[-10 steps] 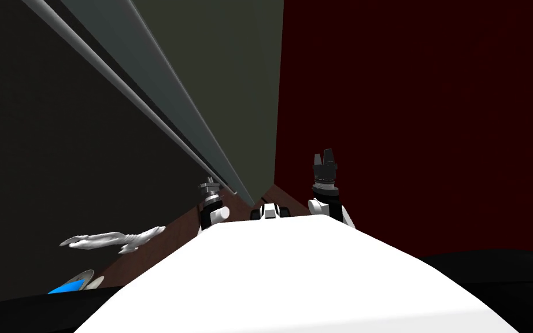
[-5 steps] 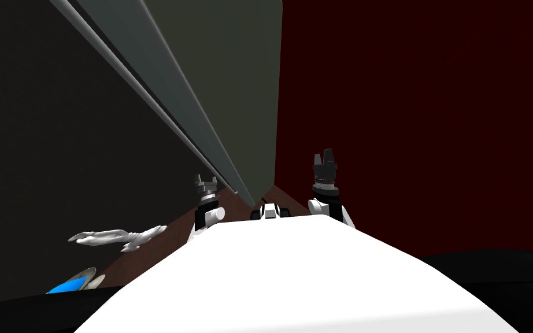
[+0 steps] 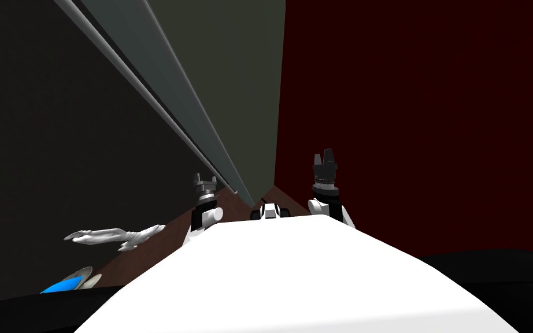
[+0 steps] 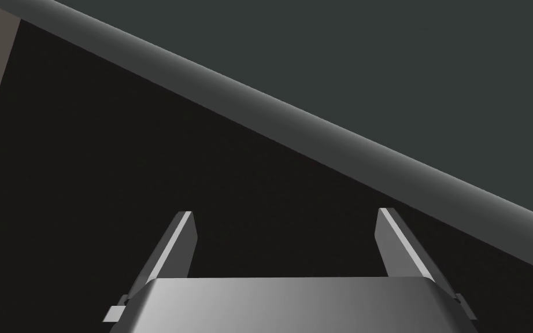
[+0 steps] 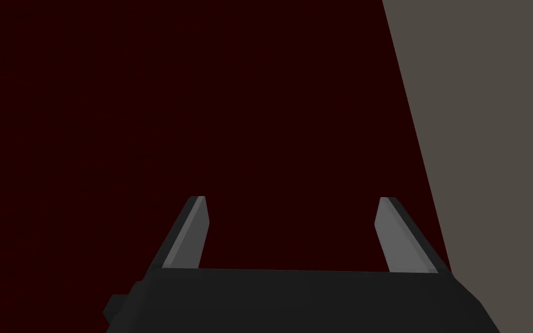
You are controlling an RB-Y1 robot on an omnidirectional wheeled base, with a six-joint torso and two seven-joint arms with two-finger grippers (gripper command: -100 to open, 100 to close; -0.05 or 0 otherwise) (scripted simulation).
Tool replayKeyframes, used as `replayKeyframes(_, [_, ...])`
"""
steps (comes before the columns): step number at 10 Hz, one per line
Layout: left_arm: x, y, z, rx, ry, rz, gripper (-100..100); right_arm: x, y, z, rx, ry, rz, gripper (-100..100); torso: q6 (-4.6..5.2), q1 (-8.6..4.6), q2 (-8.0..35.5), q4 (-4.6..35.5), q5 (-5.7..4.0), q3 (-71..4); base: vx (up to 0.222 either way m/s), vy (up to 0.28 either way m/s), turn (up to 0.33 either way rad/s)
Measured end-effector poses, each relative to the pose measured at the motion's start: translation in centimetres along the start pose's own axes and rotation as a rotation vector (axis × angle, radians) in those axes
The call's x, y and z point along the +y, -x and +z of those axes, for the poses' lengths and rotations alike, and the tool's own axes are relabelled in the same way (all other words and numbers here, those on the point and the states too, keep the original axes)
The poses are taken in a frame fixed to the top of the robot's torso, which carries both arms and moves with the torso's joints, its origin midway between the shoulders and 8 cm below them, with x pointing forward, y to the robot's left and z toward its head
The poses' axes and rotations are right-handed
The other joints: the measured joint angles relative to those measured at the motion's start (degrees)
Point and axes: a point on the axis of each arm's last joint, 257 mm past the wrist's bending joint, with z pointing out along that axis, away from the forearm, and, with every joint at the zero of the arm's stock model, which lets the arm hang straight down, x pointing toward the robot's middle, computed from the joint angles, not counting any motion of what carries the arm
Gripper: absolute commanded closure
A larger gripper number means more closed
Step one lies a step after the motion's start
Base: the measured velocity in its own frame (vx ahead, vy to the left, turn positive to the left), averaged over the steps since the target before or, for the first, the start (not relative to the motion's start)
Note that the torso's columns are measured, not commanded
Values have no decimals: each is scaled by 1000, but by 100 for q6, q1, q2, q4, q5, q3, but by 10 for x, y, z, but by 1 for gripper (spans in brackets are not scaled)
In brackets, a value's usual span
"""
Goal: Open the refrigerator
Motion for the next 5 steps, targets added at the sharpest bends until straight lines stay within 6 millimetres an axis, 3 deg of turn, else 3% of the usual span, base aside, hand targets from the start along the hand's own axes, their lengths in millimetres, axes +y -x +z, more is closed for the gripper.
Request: replayKeyframes(5, [1,0,-7,-68,-24,-77,-100,0,0,0,0,0,0,0,14,-27,3,-22,16,7,6,4,-1])
